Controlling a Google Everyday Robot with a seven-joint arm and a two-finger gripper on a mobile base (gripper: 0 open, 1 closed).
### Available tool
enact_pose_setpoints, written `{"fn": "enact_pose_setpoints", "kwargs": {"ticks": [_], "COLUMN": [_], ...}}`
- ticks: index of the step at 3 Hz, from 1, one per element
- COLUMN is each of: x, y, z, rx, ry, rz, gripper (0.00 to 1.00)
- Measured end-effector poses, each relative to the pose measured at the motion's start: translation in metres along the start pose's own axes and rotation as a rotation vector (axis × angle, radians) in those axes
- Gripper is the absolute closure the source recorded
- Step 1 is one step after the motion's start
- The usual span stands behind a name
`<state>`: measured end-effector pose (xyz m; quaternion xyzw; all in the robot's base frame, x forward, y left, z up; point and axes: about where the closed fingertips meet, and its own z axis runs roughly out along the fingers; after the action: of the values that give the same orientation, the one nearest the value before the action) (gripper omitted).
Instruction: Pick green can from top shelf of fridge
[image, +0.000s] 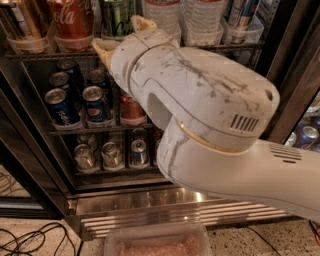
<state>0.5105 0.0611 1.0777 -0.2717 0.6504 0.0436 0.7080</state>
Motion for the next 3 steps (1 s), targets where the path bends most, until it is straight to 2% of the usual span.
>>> {"fn": "enact_pose_setpoints", "kwargs": {"ticks": [2, 3], "x": [-0.001, 0.003], "y": [-0.015, -0.023], "z": [0.014, 0.027], "rx": [0.009, 0.006], "ry": [-0.033, -0.050], "rz": [-0.065, -0.112], "gripper": [0.94, 0.92]}}
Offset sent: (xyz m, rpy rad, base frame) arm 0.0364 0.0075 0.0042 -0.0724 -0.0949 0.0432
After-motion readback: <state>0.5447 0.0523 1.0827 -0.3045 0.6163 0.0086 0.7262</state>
